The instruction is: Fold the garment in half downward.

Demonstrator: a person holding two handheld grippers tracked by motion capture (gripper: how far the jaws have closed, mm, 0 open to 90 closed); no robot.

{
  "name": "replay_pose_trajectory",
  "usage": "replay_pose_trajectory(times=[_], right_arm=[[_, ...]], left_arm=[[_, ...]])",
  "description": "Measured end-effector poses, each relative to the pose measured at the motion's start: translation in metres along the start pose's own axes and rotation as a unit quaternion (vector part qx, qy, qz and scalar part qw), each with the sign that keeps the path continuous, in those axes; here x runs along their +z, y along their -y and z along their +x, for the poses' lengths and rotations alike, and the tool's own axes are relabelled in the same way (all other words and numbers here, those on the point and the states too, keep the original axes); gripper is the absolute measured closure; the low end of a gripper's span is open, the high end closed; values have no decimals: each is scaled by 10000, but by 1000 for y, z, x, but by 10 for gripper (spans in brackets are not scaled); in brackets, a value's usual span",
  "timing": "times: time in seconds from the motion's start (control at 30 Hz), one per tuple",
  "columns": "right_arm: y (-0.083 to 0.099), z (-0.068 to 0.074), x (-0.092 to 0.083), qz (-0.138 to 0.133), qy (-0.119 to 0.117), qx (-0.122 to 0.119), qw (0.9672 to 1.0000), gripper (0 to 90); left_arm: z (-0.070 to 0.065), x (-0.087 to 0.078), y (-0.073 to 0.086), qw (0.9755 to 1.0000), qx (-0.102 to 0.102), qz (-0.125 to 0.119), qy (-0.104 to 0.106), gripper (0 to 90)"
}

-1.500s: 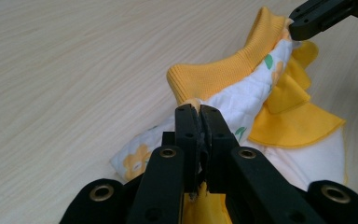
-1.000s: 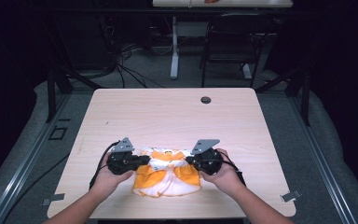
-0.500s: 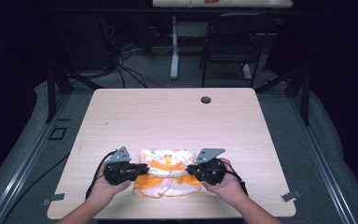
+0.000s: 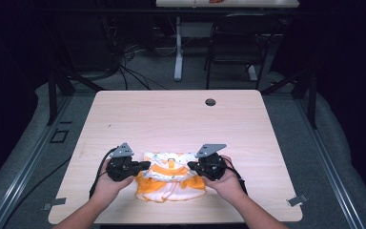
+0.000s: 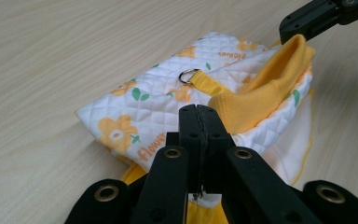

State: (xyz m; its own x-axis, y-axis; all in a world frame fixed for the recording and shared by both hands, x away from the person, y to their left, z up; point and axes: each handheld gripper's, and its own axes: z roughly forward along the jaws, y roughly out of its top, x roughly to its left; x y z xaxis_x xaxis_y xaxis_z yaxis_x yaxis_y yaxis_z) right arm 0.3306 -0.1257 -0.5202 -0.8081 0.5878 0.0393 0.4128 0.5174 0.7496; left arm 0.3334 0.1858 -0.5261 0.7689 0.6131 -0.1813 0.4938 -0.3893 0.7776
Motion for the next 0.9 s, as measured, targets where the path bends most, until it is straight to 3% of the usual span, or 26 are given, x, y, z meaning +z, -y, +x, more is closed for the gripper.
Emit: replay_pose_trajectory(times=[0.17, 0.53, 0.9], right_arm=[[0, 3, 3, 58, -181, -27, 9998, 900], [10, 21, -2, 215, -465, -243, 9984, 900], [30, 27, 2, 427, -500, -222, 9976, 900]], left_arm=[[-5, 2, 4, 9999, -26, 75, 145, 897], [-18, 3, 19, 9987, 213, 350, 306, 897], [-27, 12, 40, 9971, 289, 611, 362, 896]])
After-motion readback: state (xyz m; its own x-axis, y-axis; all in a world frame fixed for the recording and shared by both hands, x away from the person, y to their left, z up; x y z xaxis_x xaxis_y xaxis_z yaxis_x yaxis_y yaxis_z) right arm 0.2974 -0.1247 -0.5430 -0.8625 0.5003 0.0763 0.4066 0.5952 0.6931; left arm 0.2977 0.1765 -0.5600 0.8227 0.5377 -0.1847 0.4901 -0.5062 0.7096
